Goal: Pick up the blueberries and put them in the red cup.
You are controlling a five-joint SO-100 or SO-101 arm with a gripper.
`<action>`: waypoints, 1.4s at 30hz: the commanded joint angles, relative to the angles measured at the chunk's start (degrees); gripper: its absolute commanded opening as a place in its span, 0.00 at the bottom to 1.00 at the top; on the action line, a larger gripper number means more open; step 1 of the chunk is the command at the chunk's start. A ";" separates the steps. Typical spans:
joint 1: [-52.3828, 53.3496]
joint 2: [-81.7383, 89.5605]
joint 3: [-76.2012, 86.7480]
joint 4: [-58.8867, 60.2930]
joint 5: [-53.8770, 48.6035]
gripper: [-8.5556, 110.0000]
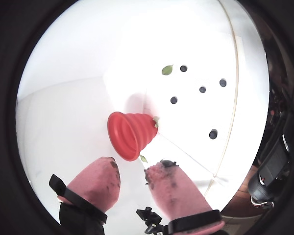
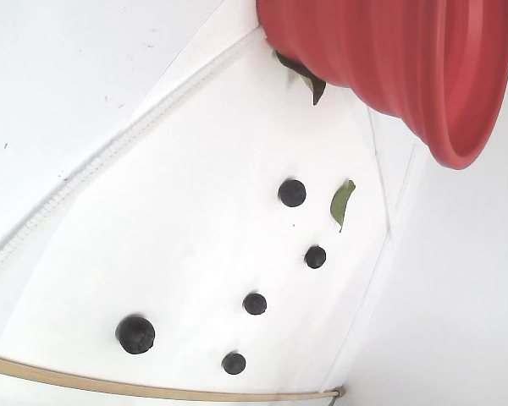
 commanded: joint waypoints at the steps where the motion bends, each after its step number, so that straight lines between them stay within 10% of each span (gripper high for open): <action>1: -0.62 -0.62 -0.53 -0.26 -0.70 0.16; 28: -4.39 -5.01 -6.86 -4.31 -4.75 0.16; 42: -2.64 -7.91 2.37 -9.93 -26.02 0.17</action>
